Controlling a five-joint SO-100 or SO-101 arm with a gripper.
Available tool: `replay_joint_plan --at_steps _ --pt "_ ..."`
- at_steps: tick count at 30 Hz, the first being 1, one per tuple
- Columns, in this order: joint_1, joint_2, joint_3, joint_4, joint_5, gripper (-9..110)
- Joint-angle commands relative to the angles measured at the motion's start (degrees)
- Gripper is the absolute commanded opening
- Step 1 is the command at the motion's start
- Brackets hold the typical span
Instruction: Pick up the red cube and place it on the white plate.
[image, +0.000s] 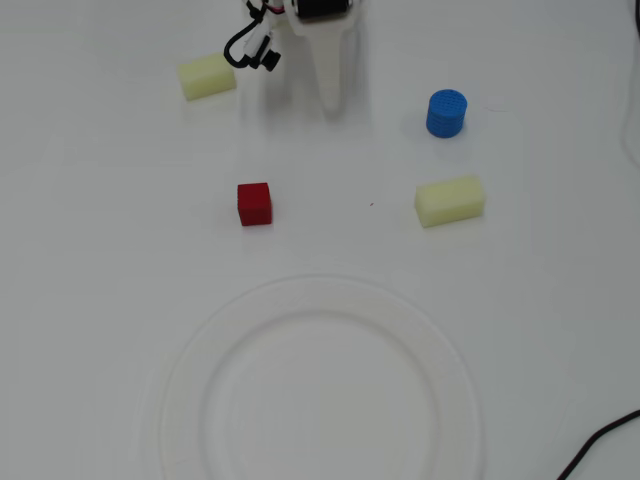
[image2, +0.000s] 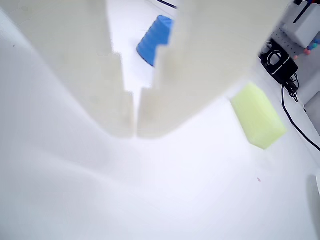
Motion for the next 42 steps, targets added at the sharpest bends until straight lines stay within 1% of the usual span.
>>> replay_joint_plan --at_steps 1,5,10,17,19,21,24,29,32,42 --pt "2.37 0.35 -1.14 -1.14 1.32 0" --pt "3.16 -3.52 -9.49 -0.88 1.41 0" --pt "2.9 -26.1 -27.86 -3.16 0.79 0" --pt "8.17 -53.17 -50.71 -7.29 -7.82 3" --pt "10.37 -62.23 -56.43 -7.21 -9.58 7" --pt "12.66 -71.28 -61.0 -7.21 -12.39 13" --pt "15.47 -79.89 -63.81 -7.82 -15.91 17" --pt "16.87 -82.18 -61.7 -9.84 -18.81 23" --pt "16.87 -83.58 -60.29 -12.74 -20.3 24" --pt "19.07 -95.62 -66.18 -16.88 -21.88 24"
